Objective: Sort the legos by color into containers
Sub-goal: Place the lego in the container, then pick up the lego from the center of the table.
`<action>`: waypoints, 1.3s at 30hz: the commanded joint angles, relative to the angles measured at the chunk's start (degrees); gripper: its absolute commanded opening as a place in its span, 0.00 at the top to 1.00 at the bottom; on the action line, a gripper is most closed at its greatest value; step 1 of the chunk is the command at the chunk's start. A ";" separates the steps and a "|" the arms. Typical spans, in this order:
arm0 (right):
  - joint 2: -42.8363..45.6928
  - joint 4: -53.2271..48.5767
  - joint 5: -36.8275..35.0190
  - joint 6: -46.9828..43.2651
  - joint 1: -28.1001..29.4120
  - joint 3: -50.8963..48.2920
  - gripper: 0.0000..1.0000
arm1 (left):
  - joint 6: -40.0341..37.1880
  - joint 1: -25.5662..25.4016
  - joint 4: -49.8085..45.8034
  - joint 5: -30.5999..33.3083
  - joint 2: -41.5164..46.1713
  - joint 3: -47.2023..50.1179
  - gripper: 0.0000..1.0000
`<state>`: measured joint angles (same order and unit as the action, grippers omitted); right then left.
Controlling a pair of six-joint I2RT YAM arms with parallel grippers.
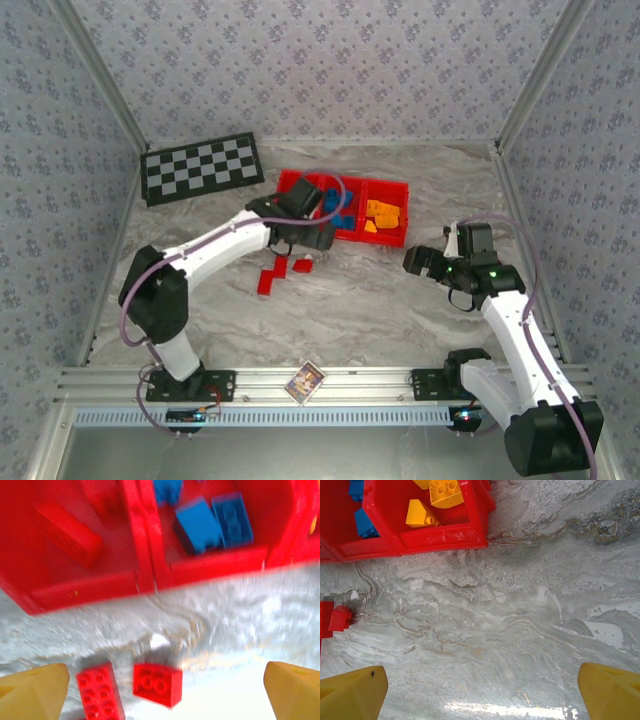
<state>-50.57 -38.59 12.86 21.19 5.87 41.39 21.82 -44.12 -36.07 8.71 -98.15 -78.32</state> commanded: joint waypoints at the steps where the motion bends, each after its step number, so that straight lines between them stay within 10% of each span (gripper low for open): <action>1: 0.04 -0.52 -0.28 0.49 -0.32 -0.69 0.00 | -2.25 -2.47 -2.38 -0.83 -1.42 1.05 0.00; 11: 0.02 -0.45 -0.24 0.52 -0.29 -0.81 0.00 | 4.28 -5.01 -6.50 0.87 -10.53 -1.47 0.01; 39: -0.80 0.18 -0.39 0.50 -0.50 -1.19 0.00 | 11.84 -1.14 -6.59 1.77 -15.06 -0.92 0.51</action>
<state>-51.20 -38.52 12.86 21.19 5.80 40.95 32.64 -45.28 -41.85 10.28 -113.78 -79.66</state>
